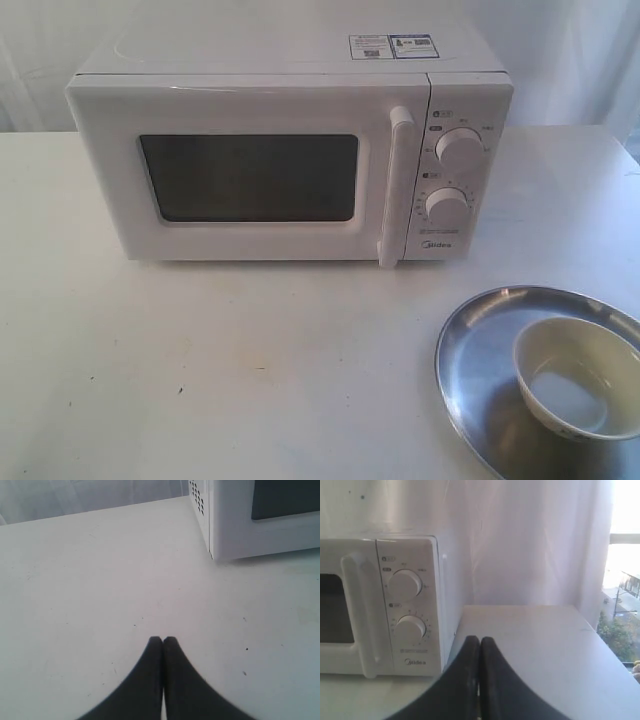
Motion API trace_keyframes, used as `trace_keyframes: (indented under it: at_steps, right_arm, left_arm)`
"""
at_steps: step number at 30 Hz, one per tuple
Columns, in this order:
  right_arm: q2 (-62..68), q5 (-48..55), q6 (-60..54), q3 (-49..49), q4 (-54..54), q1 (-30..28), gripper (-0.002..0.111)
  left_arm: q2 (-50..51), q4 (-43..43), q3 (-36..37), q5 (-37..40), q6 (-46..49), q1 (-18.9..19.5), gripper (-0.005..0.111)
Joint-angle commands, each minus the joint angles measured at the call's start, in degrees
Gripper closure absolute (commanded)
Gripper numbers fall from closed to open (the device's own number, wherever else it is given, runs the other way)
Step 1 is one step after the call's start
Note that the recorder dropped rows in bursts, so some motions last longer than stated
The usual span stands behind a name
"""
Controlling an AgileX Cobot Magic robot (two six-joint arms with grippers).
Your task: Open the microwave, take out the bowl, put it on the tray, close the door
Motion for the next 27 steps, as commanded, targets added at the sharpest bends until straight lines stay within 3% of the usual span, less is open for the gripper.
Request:
trace_keyframes:
  at_steps: [1, 15, 17, 23, 27]
  right_arm:
    - [-0.4, -1.6, -0.1, 1.8, -0.9, -0.4, 0.108]
    - [-0.4, -2.5, -1.1, 1.8, 2.2, -0.3, 0.108]
    - [-0.4, -2.0, -8.8, 1.8, 9.7, -0.3, 0.108]
    - [-0.4, -0.1, -45.7, 1.8, 44.9, -0.3, 0.108]
    - [-0.4, -2.3, -49.6, 1.8, 50.8, -0.3, 0.108]
  left_arm:
    - [-0.1, -0.2, -0.1, -0.1, -0.4, 0.0, 0.107]
    - [-0.1, -0.2, -0.1, -0.1, -0.4, 0.0, 0.107]
    - [-0.1, -0.2, -0.1, -0.1, -0.4, 0.0, 0.107]
    - [-0.1, -0.2, -0.1, -0.1, -0.4, 0.0, 0.107]
    - [-0.1, -0.2, -0.1, -0.1, -0.4, 0.0, 0.107]
